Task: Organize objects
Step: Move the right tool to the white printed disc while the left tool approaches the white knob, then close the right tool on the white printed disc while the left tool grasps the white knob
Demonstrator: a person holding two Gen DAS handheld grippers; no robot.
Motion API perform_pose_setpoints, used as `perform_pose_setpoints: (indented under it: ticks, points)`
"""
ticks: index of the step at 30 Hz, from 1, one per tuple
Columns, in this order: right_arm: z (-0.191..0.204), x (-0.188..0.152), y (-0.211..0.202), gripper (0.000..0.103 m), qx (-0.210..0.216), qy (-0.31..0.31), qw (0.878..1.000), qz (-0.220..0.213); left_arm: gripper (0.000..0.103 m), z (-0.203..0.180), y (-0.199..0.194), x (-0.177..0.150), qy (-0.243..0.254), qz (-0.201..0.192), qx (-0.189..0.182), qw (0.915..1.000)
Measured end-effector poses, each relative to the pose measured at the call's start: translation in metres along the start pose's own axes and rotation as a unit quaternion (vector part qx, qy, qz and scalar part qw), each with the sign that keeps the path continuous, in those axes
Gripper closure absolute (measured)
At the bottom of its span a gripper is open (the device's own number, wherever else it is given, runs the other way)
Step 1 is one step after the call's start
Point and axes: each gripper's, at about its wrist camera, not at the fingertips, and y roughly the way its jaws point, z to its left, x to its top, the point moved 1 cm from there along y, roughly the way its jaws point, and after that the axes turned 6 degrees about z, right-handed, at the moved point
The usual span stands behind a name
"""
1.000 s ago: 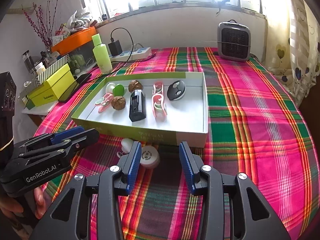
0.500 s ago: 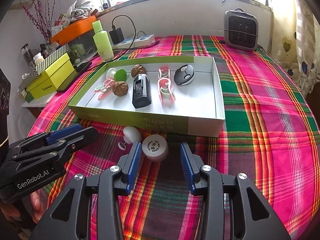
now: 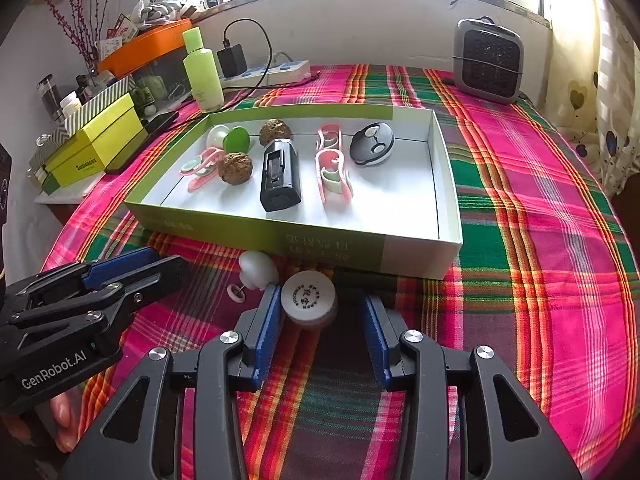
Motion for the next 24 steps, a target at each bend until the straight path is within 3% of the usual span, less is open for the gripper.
perform_pose_setpoints:
  ticks: [7,13,24]
  points:
    - [0.000,0.000,0.000,0.062,-0.011,-0.006,1.000,0.001,0.064,-0.001,0.001,0.001,0.001,0.002,-0.001,1.0000]
    - [-0.002,-0.001,-0.001,0.073,-0.017,-0.006,1.000,0.002,0.064,-0.004,0.003,0.000,0.004,0.004,-0.001,1.0000]
    - [-0.006,-0.004,-0.004,0.074,-0.015,-0.007,1.000,0.002,0.063,-0.011,0.007,0.002,0.013,0.012,-0.008,0.9998]
